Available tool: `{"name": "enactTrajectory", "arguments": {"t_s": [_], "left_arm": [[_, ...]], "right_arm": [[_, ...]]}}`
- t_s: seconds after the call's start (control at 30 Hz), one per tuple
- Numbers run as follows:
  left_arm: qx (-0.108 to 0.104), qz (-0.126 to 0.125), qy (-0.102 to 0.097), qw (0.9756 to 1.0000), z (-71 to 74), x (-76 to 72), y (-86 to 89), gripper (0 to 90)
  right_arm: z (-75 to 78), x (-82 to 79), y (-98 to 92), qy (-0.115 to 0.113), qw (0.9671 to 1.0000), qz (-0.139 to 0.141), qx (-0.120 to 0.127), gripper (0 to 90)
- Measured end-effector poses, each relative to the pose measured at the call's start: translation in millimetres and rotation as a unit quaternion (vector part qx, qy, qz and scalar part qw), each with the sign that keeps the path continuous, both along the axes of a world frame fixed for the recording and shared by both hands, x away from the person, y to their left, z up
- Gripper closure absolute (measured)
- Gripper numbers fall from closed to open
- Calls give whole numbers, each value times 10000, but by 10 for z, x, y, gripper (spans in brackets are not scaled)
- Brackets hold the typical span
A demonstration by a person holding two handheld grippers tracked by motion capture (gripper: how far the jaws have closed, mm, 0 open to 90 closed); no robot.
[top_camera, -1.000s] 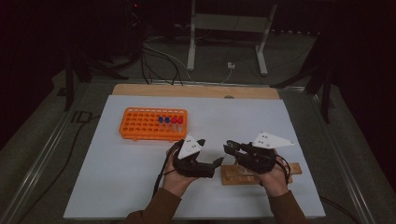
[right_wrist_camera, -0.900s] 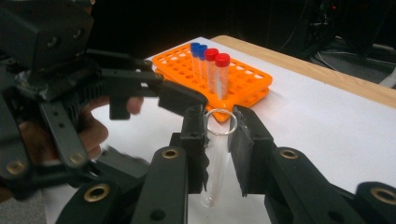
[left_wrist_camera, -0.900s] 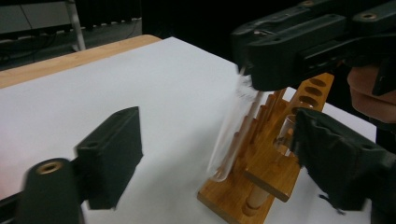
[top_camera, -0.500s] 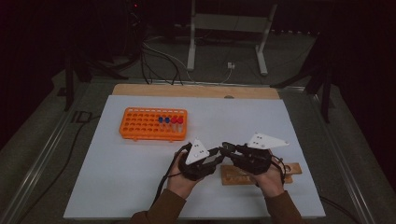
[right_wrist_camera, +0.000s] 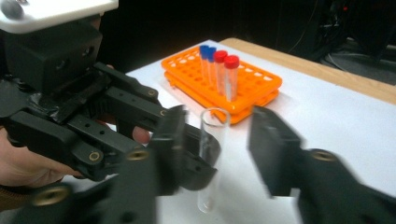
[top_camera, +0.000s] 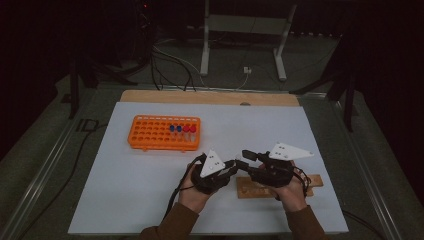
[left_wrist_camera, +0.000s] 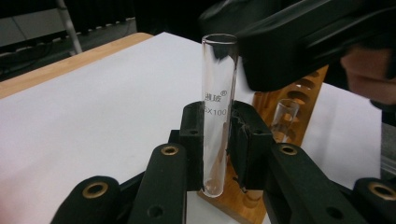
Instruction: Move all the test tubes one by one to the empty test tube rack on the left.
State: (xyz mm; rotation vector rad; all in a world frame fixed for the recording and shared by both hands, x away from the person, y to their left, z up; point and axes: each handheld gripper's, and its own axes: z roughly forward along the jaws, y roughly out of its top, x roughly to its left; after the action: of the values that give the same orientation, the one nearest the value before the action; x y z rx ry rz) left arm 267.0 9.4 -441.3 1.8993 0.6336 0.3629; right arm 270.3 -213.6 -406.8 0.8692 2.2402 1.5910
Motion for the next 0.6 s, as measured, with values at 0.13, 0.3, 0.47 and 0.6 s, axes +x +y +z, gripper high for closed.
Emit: {"name": "enactTrajectory", "arguments": {"t_s": [0.13,0.3,0.47,0.6], "left_arm": [[-39,97,21,9999,1,13,49,767],[-43,195,31,9998,6,30,122,767],[-83,306,26,9995,22,45,219,767],[-143,410,33,9991,34,60,306,767]], "right_arm": [[4,-12,-60,-78,9997,-214,-72,299],[-35,-18,-143,-49,9989,-458,-127,166],[-64,-48,-232,-109,9982,-586,-96,148],[-69,-78,-308,-142,9977,-661,-86,114]]}}
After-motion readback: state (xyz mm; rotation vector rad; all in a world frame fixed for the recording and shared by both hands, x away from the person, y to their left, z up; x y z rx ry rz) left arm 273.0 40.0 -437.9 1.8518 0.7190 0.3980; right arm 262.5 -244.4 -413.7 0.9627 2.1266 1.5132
